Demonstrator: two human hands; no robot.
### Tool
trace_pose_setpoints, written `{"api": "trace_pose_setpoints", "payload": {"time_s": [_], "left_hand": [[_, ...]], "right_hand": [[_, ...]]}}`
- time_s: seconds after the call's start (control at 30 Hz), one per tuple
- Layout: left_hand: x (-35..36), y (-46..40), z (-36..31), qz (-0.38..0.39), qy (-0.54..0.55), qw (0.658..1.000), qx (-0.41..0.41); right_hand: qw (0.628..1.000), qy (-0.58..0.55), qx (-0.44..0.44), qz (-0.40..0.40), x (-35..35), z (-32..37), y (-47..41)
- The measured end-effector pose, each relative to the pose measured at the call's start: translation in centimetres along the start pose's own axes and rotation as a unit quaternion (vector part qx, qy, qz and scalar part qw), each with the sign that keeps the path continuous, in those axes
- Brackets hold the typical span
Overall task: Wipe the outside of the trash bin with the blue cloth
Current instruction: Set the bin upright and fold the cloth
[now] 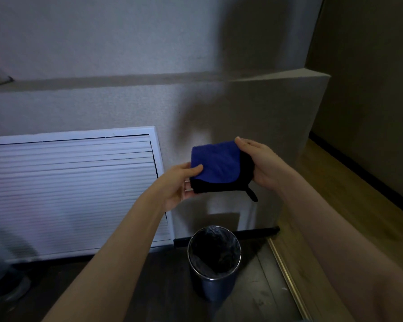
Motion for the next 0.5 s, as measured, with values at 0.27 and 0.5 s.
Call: {"api": "trace_pose_setpoints", "payload": {"time_s": [0.27,0.5], "left_hand": [[-1.7,-0.5,-0.1,-0.075,-0.035,0.997,0.012],[-2.0,-2.3,-3.1,-0.092,-0.069,0.991,0.071]], "right_hand": [[0.988,0.108,0.112,-0.021,-1.3,-3.6,0.6],[0.986,0.149,-0.042,-0.062,-1.2,-1.0,-2.6]]}}
Point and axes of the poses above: each hand's wrist, its own y-axis away from the middle knuckle, its own x-axis out of the palm, z = x × y, the point moved 6 cm from there along -y, towards the middle knuckle, and after that the axes turned 1 degree about -x, right-handed, at the moved point
